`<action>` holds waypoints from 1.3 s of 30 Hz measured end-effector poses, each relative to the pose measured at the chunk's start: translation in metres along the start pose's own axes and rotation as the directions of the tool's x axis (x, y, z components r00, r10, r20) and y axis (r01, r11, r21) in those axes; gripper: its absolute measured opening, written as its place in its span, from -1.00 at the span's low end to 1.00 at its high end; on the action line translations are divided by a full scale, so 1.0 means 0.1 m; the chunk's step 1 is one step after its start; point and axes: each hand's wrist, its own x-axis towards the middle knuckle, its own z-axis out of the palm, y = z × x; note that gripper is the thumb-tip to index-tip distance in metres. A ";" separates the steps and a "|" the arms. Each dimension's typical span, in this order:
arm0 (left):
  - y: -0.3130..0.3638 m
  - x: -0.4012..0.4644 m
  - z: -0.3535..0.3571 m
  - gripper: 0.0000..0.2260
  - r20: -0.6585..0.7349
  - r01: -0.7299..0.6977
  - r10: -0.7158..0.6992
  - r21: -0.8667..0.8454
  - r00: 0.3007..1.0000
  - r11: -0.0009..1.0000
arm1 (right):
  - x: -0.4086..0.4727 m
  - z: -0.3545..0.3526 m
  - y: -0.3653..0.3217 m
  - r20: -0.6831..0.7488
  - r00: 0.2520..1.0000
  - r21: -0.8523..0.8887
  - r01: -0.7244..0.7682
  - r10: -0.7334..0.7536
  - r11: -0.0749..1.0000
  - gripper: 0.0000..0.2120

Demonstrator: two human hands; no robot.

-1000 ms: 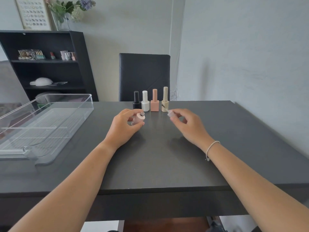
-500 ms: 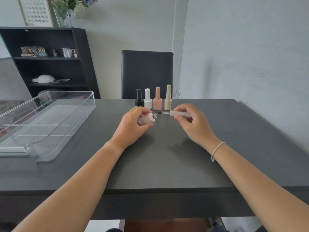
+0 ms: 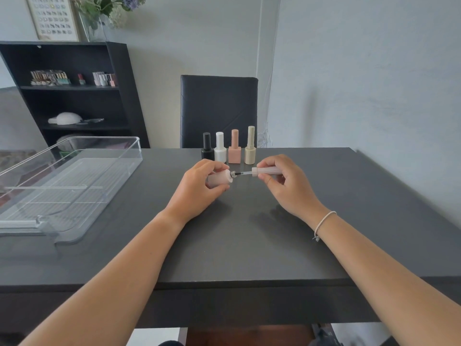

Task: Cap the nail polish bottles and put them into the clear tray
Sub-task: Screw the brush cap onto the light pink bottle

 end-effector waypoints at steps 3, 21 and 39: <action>0.01 0.00 0.01 -0.72 0.007 0.002 -0.002 -0.012 1.000 1.000 | 0.00 0.01 0.01 0.008 1.000 -0.017 0.007 -0.007 1.000 -0.91; 0.08 -0.01 0.05 -0.72 0.094 -0.048 0.049 -0.010 0.994 0.999 | -0.02 0.12 -0.01 0.178 0.984 -0.016 0.020 -0.016 1.000 -0.92; 0.10 -0.02 0.04 -0.72 0.122 -0.055 0.057 -0.015 0.991 0.998 | -0.02 0.09 -0.03 0.225 0.973 0.035 -0.061 0.051 0.998 -0.93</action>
